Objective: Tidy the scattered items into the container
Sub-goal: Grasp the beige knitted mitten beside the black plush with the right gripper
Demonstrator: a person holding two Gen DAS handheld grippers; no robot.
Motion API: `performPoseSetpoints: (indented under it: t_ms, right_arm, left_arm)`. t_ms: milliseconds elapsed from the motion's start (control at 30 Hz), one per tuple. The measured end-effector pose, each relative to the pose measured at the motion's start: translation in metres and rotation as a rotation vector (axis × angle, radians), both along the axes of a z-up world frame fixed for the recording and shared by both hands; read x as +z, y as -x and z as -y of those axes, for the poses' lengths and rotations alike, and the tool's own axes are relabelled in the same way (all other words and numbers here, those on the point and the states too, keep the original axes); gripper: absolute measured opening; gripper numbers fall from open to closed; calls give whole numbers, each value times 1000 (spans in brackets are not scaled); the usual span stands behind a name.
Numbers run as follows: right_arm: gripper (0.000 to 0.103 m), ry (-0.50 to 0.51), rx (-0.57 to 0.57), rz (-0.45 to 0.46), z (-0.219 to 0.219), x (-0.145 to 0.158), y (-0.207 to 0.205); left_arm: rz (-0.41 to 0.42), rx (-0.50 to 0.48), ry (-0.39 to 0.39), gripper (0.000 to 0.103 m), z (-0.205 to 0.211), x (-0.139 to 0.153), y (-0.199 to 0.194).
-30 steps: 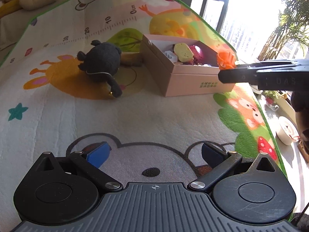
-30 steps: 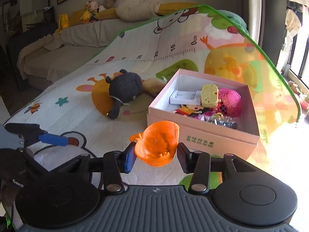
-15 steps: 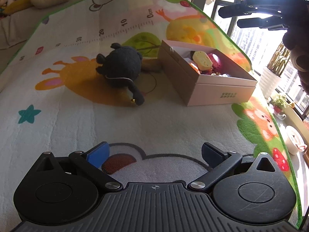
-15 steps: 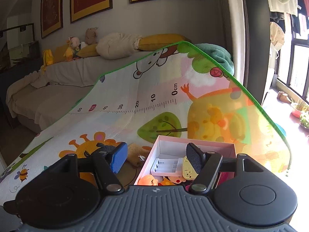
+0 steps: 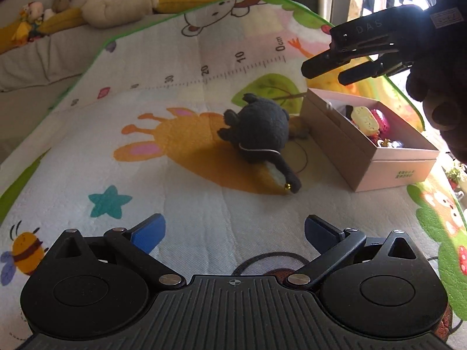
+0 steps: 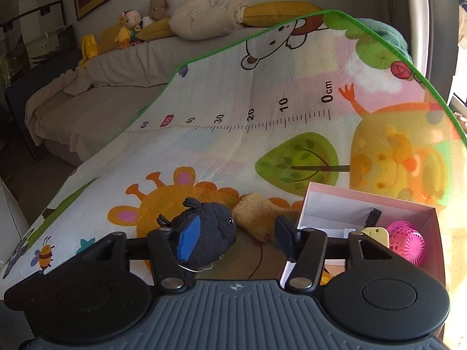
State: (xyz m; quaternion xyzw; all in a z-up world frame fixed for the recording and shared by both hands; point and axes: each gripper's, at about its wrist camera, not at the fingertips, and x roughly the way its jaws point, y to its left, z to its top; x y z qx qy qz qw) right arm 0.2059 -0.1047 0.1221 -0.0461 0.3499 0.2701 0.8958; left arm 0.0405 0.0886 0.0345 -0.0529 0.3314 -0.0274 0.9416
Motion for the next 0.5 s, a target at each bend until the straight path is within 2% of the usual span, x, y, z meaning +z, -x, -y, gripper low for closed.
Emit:
performPoseSetpoints:
  t_ms: [33, 100, 267, 333, 433, 500]
  right_arm:
    - [85, 2, 11, -5, -12, -6, -3]
    - [86, 43, 40, -4, -39, -20, -7]
    - [86, 237, 57, 76, -90, -63, -9]
    - [86, 244, 57, 60, -94, -73, -9]
    - [73, 241, 81, 68, -96, -73, 2]
    - [73, 169, 137, 7, -92, -64, 12]
  left_arm:
    - [-1, 13, 17, 103, -6, 1, 2]
    - [1, 33, 39, 103, -16, 3, 7]
    - [-5, 36, 33, 103, -23, 1, 18]
    - [-14, 33, 26, 103, -23, -2, 21]
    - [-21, 26, 19, 103, -22, -5, 24]
    - [-16, 22, 15, 103, -19, -5, 25]
